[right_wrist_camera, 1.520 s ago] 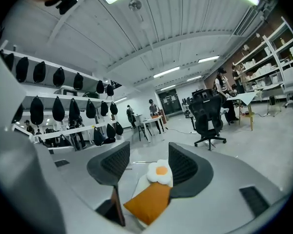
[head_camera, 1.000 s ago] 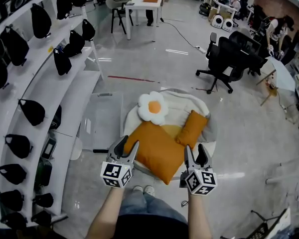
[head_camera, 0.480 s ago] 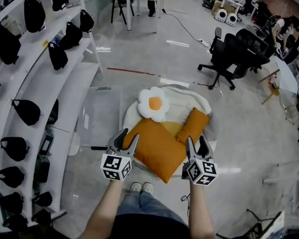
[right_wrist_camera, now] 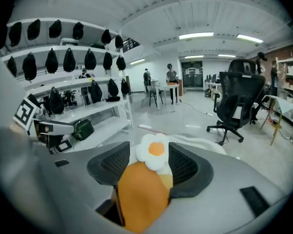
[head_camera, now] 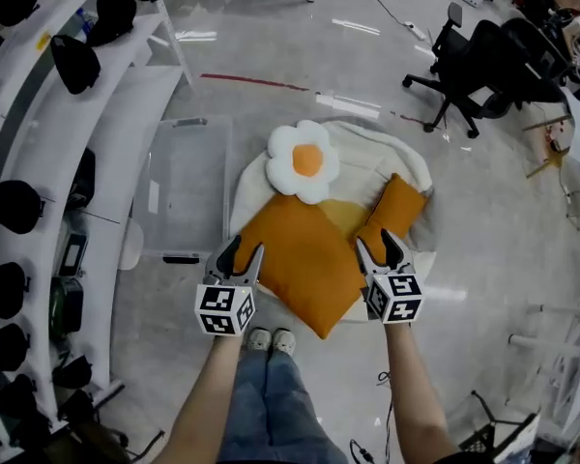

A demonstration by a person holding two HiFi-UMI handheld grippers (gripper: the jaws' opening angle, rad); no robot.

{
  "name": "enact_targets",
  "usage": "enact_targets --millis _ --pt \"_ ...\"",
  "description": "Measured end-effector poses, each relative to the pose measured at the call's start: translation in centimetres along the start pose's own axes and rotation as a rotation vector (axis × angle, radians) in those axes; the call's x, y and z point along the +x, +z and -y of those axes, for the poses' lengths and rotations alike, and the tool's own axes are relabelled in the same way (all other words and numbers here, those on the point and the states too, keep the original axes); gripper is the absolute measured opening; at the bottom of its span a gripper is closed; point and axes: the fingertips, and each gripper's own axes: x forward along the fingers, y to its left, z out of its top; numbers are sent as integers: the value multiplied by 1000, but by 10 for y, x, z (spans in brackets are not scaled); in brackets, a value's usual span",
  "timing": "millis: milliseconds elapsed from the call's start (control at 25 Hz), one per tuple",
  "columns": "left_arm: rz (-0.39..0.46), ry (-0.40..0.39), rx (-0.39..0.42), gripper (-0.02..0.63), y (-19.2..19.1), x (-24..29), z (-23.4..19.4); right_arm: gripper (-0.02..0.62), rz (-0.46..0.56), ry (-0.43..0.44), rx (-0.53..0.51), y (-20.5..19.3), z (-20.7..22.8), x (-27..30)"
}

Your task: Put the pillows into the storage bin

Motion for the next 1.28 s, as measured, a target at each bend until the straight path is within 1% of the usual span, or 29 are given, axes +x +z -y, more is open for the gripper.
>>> enact_targets --millis 120,280,400,520,600,680,760,800,920,1000,1040,1080,1160,1280 --pt "-32 17 -77 214 -54 33 -15 230 -94 63 -31 -47 6 54" --pt "-100 65 -167 253 -141 69 -39 230 -195 130 -104 -119 18 125" --pt "-147 104 -244 268 -210 89 -55 230 -274 181 -168 -171 24 173" --pt "-201 132 -317 286 -278 103 -64 230 -374 236 -255 -229 27 211" --pt "-247 136 -345 299 -320 107 -68 232 -445 276 -314 -268 26 228" --pt "-300 126 -368 311 -358 108 -64 257 -507 313 -356 -302 25 237" --pt "-350 112 -404 319 -389 109 -56 302 -551 333 -376 -327 28 242" --pt "-369 105 -423 325 -401 111 -51 329 -559 334 -367 -335 32 244" --pt "-402 96 -472 334 -426 119 -39 410 -557 323 -283 -346 46 252" --pt "-421 96 -487 339 -438 129 -33 431 -582 324 -245 -357 48 258" --pt "-429 103 -492 340 -442 135 -32 430 -604 327 -235 -364 46 261" --pt "-440 111 -494 339 -446 141 -34 411 -627 331 -227 -371 42 264" --pt "-469 119 -498 339 -452 150 -38 346 -659 327 -218 -382 33 270" --pt "-517 97 -511 335 -458 156 -41 295 -673 292 -212 -389 26 271"
